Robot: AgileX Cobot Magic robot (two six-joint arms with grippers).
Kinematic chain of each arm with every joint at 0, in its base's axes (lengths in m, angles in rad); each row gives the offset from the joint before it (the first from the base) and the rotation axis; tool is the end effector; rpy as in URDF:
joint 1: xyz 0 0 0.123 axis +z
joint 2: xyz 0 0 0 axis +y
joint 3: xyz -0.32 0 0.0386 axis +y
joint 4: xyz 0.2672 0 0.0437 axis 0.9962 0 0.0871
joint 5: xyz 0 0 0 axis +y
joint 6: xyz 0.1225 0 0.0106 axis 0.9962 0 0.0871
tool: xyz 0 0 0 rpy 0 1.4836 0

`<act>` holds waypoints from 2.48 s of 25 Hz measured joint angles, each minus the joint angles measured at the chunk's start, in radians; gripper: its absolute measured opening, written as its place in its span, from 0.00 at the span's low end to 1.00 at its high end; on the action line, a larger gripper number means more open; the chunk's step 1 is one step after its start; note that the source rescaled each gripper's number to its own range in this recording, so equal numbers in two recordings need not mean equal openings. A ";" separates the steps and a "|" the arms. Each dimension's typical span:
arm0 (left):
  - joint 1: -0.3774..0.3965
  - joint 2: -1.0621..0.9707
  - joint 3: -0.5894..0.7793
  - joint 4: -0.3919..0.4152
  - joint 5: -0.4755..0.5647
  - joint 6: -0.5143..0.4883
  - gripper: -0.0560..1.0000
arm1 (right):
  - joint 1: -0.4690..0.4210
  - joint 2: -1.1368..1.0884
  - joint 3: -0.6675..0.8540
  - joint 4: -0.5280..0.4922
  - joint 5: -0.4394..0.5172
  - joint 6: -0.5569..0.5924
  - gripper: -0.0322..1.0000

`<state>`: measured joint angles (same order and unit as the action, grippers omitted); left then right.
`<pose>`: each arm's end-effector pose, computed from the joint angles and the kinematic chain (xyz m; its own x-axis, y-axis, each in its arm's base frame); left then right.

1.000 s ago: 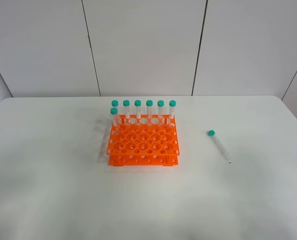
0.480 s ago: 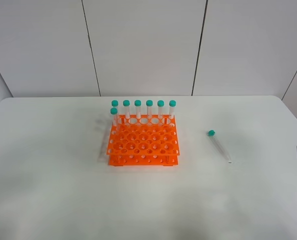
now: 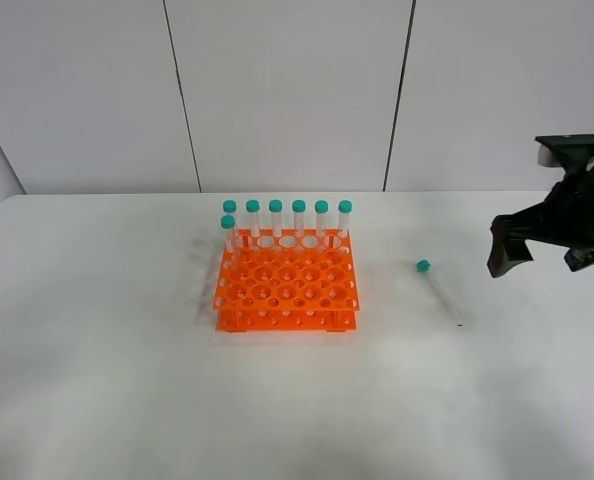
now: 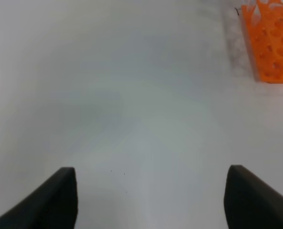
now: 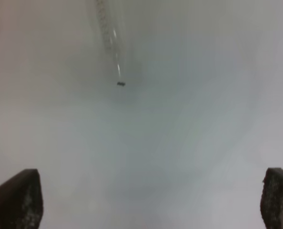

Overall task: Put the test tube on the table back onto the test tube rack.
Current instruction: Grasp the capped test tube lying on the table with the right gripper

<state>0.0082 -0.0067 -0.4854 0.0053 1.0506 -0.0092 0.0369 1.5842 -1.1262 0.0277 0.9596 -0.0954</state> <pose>0.0041 0.0006 0.2683 -0.4539 -0.0103 -0.8910 -0.0153 0.9999 -0.0038 0.3307 0.0150 0.2441 -0.9641 -0.1150 -0.2393 -0.1192 0.9929 0.0030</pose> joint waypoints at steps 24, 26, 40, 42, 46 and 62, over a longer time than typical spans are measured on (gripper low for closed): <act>0.000 0.000 0.000 0.000 0.000 0.000 0.98 | 0.081 0.442 -0.182 0.031 -0.210 -0.079 1.00; 0.000 0.000 0.000 0.000 0.000 0.000 0.98 | 0.081 0.469 -0.193 0.038 -0.212 -0.079 1.00; 0.000 0.000 0.000 0.000 0.000 0.000 0.98 | 0.081 0.496 -0.239 0.056 -0.215 -0.079 1.00; 0.000 0.000 0.000 0.000 0.000 0.000 0.98 | 0.081 0.498 -0.240 0.056 -0.221 -0.079 1.00; 0.000 0.000 0.000 0.000 0.000 0.000 0.98 | 0.081 0.509 -0.240 0.056 -0.232 -0.079 1.00; 0.000 0.000 0.000 0.000 0.000 0.000 0.98 | 0.081 0.555 -0.242 0.056 -0.198 -0.077 0.99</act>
<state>0.0082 -0.0067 -0.4854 0.0053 1.0506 -0.0092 0.1178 2.1390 -1.3680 0.0834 0.7614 -0.1723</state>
